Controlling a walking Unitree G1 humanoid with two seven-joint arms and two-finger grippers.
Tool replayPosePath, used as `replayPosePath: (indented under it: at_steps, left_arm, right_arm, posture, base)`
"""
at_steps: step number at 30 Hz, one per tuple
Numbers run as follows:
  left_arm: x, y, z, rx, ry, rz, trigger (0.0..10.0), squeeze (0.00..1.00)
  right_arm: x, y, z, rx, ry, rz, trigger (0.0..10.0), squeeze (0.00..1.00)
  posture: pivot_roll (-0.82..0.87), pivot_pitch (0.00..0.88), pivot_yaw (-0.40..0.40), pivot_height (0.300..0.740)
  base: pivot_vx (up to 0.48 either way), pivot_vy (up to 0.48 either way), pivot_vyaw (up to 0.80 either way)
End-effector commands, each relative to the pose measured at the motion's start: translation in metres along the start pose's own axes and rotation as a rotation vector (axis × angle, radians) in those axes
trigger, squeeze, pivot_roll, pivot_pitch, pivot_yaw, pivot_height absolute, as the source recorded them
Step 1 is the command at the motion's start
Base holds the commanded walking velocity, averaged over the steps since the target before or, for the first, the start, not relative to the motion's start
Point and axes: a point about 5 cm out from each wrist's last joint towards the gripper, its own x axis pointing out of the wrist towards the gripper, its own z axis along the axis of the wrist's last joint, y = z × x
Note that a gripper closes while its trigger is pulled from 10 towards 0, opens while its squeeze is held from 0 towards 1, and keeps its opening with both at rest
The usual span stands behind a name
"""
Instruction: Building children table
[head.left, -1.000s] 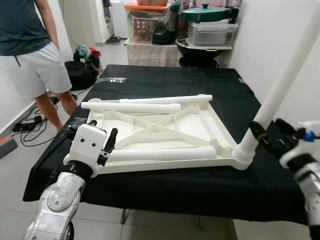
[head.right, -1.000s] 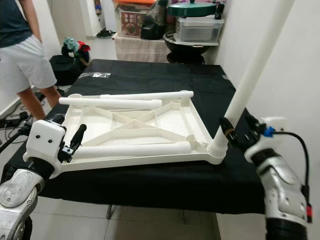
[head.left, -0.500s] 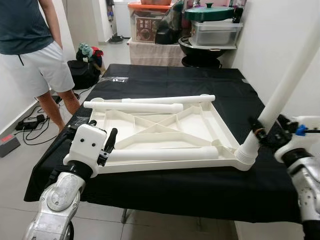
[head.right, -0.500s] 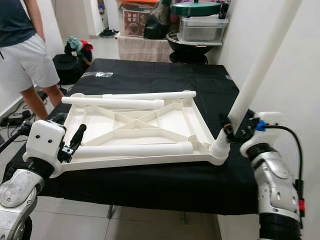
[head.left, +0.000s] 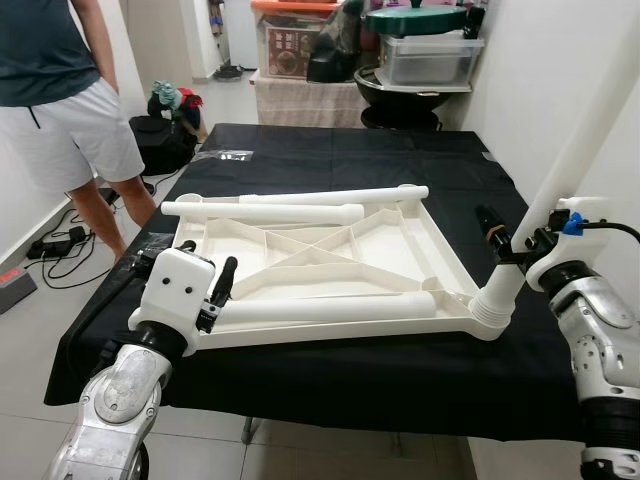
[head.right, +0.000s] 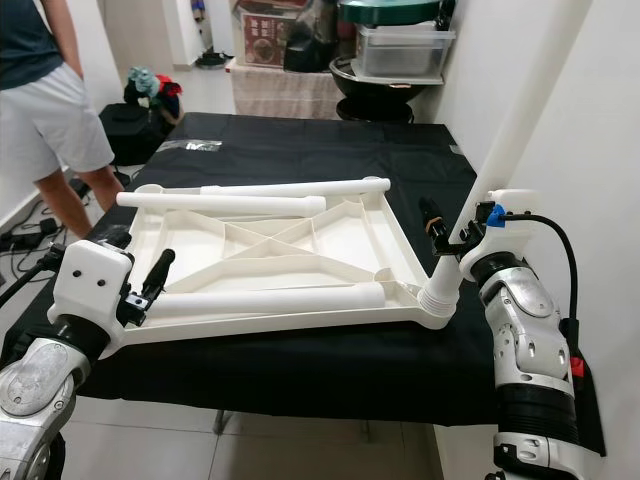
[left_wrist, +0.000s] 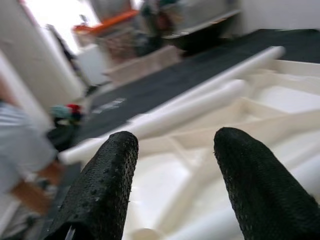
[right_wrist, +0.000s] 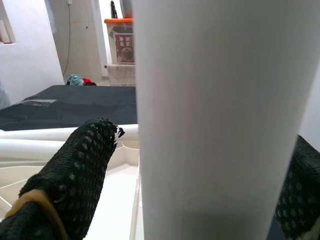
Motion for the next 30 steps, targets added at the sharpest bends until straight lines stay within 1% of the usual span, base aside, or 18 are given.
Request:
replayPosePath:
  at_steps: [1, 2, 7, 10, 13, 15, 16, 18, 19, 20, 23, 25, 30]
  left_arm:
    - [-0.003, -0.012, -0.002, -0.032, 0.016, -0.083, 10.0, 0.0]
    - [-0.004, -0.015, -0.003, -0.039, 0.022, -0.109, 10.0, 0.0]
    - [-0.006, -0.018, -0.005, -0.045, 0.03, -0.132, 10.0, 0.0]
    - [-0.007, -0.02, -0.006, -0.055, 0.034, -0.143, 10.0, 0.0]
    - [-0.007, -0.02, -0.006, -0.056, 0.033, -0.146, 10.0, 0.0]
    - [-0.007, -0.025, -0.003, -0.064, 0.019, -0.189, 10.0, 0.0]
    - [-0.007, -0.025, -0.003, -0.064, 0.019, -0.189, 10.0, 0.0]
    - [-0.009, -0.031, -0.002, -0.09, 0.014, -0.241, 10.0, 0.0]
    - [-0.012, -0.038, -0.003, -0.113, 0.019, -0.294, 10.0, 0.0]
    - [-0.012, -0.038, -0.003, -0.113, 0.019, -0.294, 10.0, 0.0]
    - [-0.015, -0.043, -0.003, -0.124, 0.017, -0.342, 10.0, 0.0]
    - [-0.015, -0.043, -0.003, -0.123, 0.018, -0.343, 10.0, 0.0]
    - [-0.014, -0.042, -0.004, -0.113, 0.019, -0.339, 10.0, 0.0]
  right_arm:
    - [0.003, 0.004, 0.001, 0.004, 0.011, 0.024, 10.0, 0.0]
    - [0.002, 0.003, 0.001, -0.006, 0.006, 0.021, 10.0, 0.0]
    - [0.0, 0.0, 0.0, -0.008, 0.004, 0.015, 10.0, 0.0]
    - [-0.004, -0.001, -0.004, 0.013, 0.01, 0.023, 10.0, 0.0]
    - [-0.005, -0.001, -0.005, 0.02, 0.016, 0.028, 10.0, 0.0]
    - [-0.009, 0.004, -0.01, 0.04, 0.026, 0.056, 10.0, 0.0]
    - [-0.009, 0.004, -0.01, 0.04, 0.026, 0.056, 10.0, 0.0]
    - [-0.016, 0.009, -0.016, 0.055, 0.033, 0.089, 10.0, 0.0]
    - [-0.02, 0.012, -0.019, 0.061, 0.037, 0.107, 10.0, 0.0]
    - [-0.02, 0.012, -0.019, 0.061, 0.037, 0.107, 10.0, 0.0]
    - [-0.023, 0.011, -0.021, 0.056, 0.046, 0.105, 10.0, 0.0]
    - [-0.028, 0.01, -0.023, 0.059, 0.039, 0.096, 10.0, 0.0]
    - [-0.031, 0.011, -0.022, 0.071, 0.031, 0.124, 10.0, 0.0]
  posture:
    - [0.07, 0.081, -0.037, 0.74]
    - [0.07, 0.083, -0.037, 0.74]
    - [0.07, 0.085, -0.036, 0.74]
    - [0.07, 0.078, -0.032, 0.74]
    - [0.07, 0.078, -0.032, 0.74]
    - [0.07, 0.076, -0.031, 0.74]
    - [0.07, 0.076, -0.031, 0.74]
    - [0.06, 0.071, -0.027, 0.74]
    - [0.06, 0.069, -0.027, 0.74]
    - [0.06, 0.069, -0.027, 0.74]
    - [0.06, 0.068, -0.027, 0.74]
    - [0.06, 0.063, -0.026, 0.74]
    - [0.06, 0.063, -0.027, 0.74]
  base:
    - [0.0, 0.0, 0.0]
    - [0.0, 0.0, 0.0]
    - [0.0, 0.0, 0.0]
    - [0.0, 0.0, 0.0]
    - [0.0, 0.0, 0.0]
    - [0.0, 0.0, 0.0]
    - [0.0, 0.0, 0.0]
    - [0.0, 0.0, 0.0]
    - [0.0, 0.0, 0.0]
    - [0.0, 0.0, 0.0]
    - [0.0, 0.0, 0.0]
    - [0.0, 0.0, 0.0]
    - [0.0, 0.0, 0.0]
